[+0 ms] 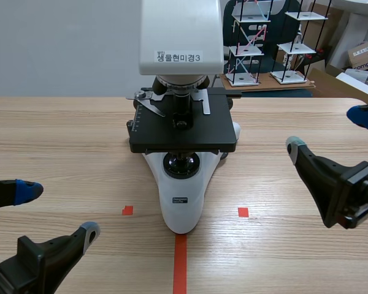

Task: Point at the eyepiece

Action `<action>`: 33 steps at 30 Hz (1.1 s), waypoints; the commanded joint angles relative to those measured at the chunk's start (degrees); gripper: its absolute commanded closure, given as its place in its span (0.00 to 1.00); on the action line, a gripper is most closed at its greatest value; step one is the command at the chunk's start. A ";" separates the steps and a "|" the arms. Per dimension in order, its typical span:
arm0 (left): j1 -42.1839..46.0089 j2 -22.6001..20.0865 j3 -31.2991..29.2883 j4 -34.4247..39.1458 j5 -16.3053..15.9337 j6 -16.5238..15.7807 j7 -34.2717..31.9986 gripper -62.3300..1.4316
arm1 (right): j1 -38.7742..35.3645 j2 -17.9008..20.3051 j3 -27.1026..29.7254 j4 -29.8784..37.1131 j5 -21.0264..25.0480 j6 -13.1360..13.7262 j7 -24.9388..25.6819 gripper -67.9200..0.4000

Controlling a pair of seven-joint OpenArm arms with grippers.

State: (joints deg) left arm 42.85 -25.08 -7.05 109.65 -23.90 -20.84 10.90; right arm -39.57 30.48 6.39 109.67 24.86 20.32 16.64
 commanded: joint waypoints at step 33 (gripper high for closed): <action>-0.17 -0.20 -0.07 0.66 -0.52 0.11 -0.74 0.00 | 11.91 -3.50 2.60 14.62 5.57 -4.48 -10.03 0.99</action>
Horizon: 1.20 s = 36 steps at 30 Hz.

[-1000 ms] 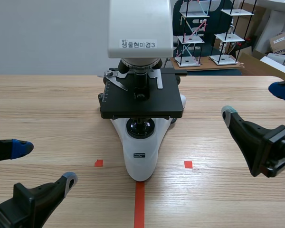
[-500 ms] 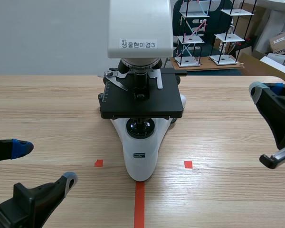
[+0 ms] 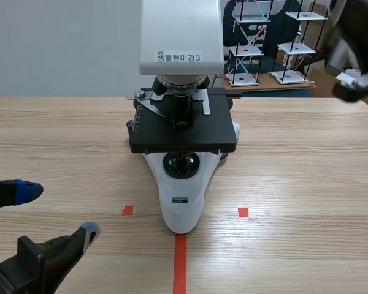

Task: Point at the eyepiece

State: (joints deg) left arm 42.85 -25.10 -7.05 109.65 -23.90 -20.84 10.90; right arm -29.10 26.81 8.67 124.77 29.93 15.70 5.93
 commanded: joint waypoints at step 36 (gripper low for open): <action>-0.17 -0.17 -0.07 0.66 -0.50 0.11 -0.55 0.00 | 54.99 3.32 -26.03 -35.32 2.47 8.79 -9.66 0.99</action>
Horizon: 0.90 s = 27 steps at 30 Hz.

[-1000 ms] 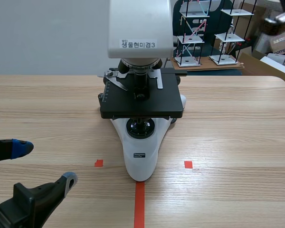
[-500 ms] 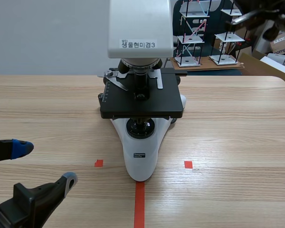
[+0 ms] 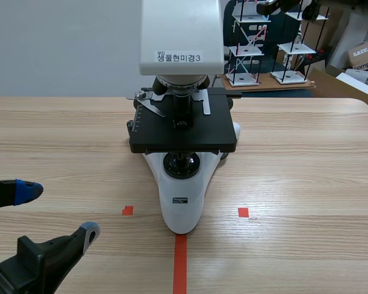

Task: Point at the eyepiece

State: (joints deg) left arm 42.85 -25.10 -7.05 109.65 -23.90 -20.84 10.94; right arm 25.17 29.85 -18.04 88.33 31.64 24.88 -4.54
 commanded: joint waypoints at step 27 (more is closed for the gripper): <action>-0.17 -0.17 -0.07 0.66 -0.50 0.11 -0.59 0.00 | 0.52 0.28 0.68 1.11 0.98 -0.37 -0.09 0.99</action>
State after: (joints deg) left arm 42.85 -25.10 -7.05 109.65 -23.90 -20.84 10.94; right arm 24.86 29.87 -18.02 88.36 31.99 24.84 -5.06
